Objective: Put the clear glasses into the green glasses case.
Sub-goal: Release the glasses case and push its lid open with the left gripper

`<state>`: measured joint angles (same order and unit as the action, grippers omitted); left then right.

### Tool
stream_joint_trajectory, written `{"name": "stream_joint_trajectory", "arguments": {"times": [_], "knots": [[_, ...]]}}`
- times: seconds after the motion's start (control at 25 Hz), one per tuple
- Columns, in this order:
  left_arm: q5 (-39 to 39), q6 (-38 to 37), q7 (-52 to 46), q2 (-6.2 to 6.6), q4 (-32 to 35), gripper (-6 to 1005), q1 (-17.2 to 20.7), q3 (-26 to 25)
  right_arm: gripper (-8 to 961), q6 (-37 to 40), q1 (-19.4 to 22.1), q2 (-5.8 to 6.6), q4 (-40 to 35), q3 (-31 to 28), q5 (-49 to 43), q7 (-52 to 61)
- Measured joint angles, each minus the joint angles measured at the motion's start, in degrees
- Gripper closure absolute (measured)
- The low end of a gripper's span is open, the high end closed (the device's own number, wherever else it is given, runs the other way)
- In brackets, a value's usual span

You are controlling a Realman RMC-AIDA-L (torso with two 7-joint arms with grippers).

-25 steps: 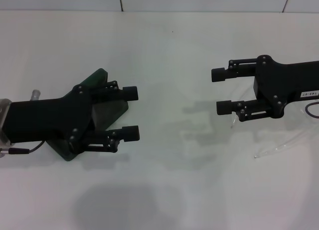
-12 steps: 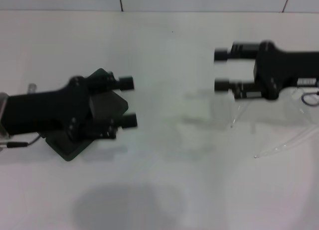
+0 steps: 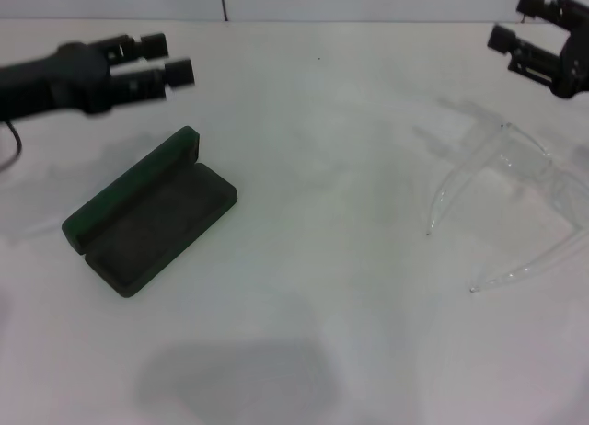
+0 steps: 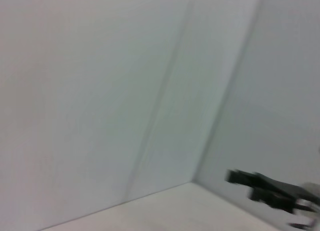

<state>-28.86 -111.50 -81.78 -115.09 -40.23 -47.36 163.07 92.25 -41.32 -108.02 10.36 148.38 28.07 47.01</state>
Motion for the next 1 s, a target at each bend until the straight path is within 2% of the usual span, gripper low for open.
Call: {"name": "stream_joint_trajectory", "arguments": {"times": [0.04, 0.08, 0.16, 0.24, 0.44, 0.6, 0.68, 0.76, 1.0], "knots": [[0.3, 0.8, -2.5, -0.31, -2.5, 186, -1.1, 0.0, 262, 0.0, 0.0, 0.0, 0.0, 0.0, 0.0, 0.0], [1.3, 1.4, -5.0, -0.6, -5.0, 186, -2.4, 0.0, 269, -1.6, 0.0, 0.39, 0.8, 3.3, -0.2, 2.6], [4.0, 1.9, -8.6, -1.12, -9.4, 186, -4.6, 0.1, 284, -2.7, -0.1, 0.35, 1.6, 5.3, -0.2, 4.2], [10.0, 2.4, -11.8, -1.89, -15.2, 187, -8.1, 0.1, 298, -4.2, -0.3, 0.01, 2.9, 6.9, -0.2, 5.7], [22.5, 3.7, -14.9, -3.34, -23.4, 187, -14.3, 0.1, 334, -6.8, -0.7, -0.36, 3.6, 7.1, -0.1, 6.0], [31.9, 4.2, -16.7, -4.25, -26.0, 188, -18.8, 0.2, 331, -8.4, -1.3, -0.16, 3.7, 7.5, -0.1, 6.0], [33.4, 4.3, -17.0, -4.34, -26.3, 188, -19.6, 0.2, 329, -8.8, -1.6, -0.02, 3.7, 7.5, -0.1, 6.0], [38.7, 5.5, -18.6, -4.48, -26.7, 188, -21.7, 0.2, 328, -9.1, -1.8, 0.08, 3.7, 7.5, 0.0, 6.0], [42.9, 8.9, -20.3, -4.66, -25.7, 206, -22.4, 0.2, 327, -9.2, -2.0, 0.31, 3.8, 7.5, 0.3, 5.8]]}}
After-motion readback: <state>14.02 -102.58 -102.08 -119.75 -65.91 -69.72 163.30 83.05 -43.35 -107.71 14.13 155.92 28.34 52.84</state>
